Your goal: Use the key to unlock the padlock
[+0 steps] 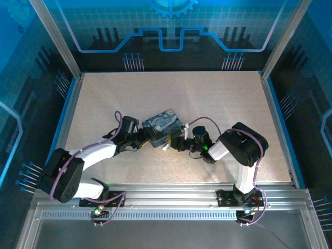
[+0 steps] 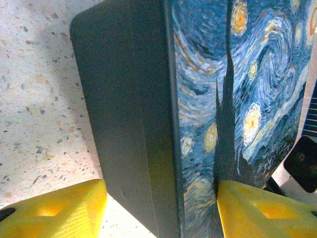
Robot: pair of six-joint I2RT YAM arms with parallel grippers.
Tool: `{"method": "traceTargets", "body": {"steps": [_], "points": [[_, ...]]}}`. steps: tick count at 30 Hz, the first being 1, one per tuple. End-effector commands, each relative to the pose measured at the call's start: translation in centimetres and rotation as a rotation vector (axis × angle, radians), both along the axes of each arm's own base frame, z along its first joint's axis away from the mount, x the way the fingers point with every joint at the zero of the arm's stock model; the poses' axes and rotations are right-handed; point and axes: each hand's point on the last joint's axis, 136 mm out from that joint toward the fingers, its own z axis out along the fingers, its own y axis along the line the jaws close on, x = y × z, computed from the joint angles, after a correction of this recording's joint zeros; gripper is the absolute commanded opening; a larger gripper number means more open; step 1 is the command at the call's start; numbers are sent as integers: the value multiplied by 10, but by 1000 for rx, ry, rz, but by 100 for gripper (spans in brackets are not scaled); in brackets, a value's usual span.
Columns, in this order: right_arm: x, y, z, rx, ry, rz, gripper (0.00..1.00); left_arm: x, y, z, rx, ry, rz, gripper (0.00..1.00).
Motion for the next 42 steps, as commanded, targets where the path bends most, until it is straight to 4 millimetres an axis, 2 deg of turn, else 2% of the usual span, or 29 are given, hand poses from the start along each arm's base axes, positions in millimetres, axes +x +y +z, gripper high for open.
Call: {"method": "traceTargets", "body": {"steps": [1, 12, 31, 42], "points": [[-6, 2, 8, 14, -22, 26, 16, -24, 8, -28, 59, 119, -9, 61], [-2, -1, 6, 14, -1, -12, 1, -26, 9, -28, 65, 118, -6, 61], [12, -14, 29, 148, 55, -153, 1, -36, 15, -34, 73, 137, 1, 61], [12, -28, 27, 122, 61, -199, 1, -35, 15, -31, 68, 131, 4, 61]]}}
